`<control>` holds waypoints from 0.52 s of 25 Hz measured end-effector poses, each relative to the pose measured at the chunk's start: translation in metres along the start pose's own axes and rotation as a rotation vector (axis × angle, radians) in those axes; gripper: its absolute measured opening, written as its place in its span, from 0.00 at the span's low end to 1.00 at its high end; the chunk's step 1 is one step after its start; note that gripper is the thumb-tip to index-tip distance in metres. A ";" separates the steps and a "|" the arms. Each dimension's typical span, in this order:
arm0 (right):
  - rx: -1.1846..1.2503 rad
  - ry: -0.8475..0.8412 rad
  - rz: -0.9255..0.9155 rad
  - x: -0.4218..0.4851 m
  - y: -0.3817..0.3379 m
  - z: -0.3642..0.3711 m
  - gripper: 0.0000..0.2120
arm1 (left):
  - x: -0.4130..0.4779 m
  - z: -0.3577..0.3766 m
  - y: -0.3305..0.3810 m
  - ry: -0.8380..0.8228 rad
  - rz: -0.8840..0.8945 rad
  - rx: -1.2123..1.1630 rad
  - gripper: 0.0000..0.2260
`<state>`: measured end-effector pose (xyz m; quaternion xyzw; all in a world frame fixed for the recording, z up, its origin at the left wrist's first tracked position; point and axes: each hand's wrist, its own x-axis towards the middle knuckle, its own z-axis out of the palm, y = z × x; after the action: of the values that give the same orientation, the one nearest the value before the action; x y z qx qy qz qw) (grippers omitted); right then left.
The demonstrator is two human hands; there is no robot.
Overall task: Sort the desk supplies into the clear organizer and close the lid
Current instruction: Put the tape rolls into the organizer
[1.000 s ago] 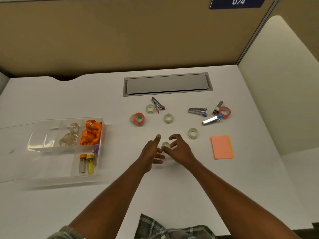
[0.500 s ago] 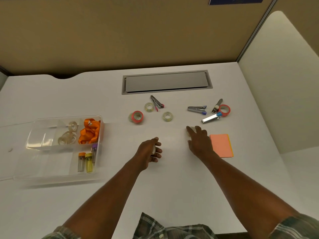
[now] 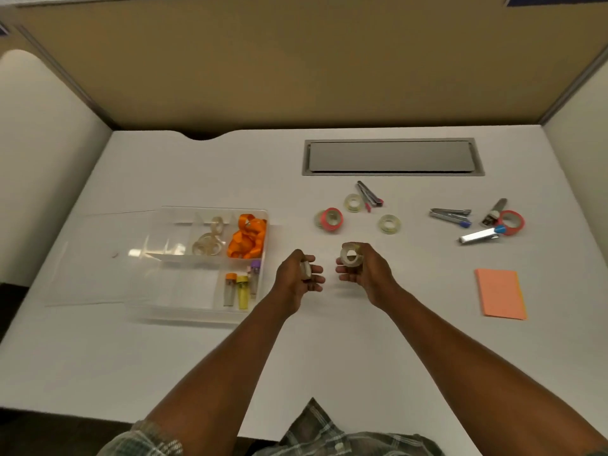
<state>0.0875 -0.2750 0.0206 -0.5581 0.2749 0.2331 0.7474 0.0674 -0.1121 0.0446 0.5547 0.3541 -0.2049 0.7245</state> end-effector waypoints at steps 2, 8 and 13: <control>0.063 -0.090 0.022 -0.002 0.002 0.043 0.16 | -0.002 -0.029 0.016 0.044 0.054 0.005 0.12; -0.087 -0.267 0.009 0.001 -0.002 0.166 0.18 | 0.004 -0.125 0.067 0.231 0.201 0.093 0.11; -1.203 -0.257 -0.740 0.017 0.011 0.228 0.24 | 0.038 -0.209 0.080 0.395 0.714 1.087 0.24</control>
<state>0.1271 -0.0519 0.0529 -0.8980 -0.1986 0.1396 0.3669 0.0878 0.1134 0.0414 0.9499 0.1215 0.0032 0.2879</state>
